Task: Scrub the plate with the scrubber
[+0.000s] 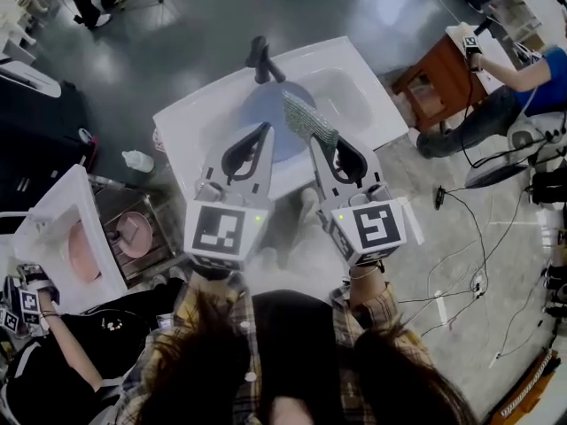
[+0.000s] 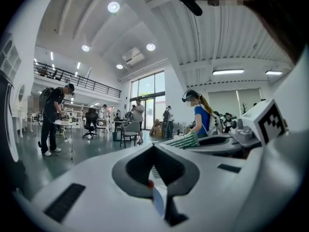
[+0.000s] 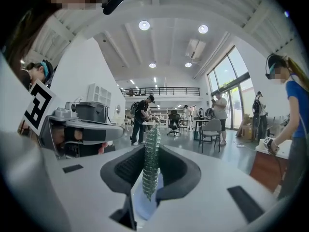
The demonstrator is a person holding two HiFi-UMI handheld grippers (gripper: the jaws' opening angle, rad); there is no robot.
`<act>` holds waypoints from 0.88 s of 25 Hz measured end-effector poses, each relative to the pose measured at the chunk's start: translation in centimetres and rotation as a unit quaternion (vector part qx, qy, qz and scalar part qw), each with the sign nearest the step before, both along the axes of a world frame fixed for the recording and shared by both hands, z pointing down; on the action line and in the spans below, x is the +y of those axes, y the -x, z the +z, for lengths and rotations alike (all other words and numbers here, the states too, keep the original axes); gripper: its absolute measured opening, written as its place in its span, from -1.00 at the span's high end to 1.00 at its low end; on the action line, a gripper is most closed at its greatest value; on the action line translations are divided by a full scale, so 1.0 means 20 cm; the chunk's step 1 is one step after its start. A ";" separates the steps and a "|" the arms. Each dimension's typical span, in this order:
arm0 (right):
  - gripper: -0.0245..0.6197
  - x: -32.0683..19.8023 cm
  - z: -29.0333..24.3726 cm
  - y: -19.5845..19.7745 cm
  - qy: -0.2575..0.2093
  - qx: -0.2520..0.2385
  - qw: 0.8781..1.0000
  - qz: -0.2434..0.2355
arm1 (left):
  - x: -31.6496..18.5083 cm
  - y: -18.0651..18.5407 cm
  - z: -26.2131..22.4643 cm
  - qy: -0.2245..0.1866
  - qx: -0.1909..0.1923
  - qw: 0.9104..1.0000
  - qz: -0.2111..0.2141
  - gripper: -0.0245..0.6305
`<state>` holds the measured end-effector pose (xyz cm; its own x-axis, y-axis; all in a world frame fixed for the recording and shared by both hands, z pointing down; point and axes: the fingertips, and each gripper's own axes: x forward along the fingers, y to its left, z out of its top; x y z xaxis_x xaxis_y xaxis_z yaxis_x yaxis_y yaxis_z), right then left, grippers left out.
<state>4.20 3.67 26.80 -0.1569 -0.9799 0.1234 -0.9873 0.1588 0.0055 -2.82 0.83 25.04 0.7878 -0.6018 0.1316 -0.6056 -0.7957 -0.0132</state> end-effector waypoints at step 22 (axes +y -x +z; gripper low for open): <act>0.62 -0.76 -0.15 -0.34 -0.006 0.012 0.969 -0.248 | -0.61 -0.36 -0.16 -0.039 -0.005 0.973 -0.227 0.88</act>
<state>10.91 -11.53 23.88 -0.6059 -0.7861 0.1225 -0.7892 0.6133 0.0321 4.31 -11.47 21.91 0.4365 -0.8963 0.0782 -0.8944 -0.4417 -0.0702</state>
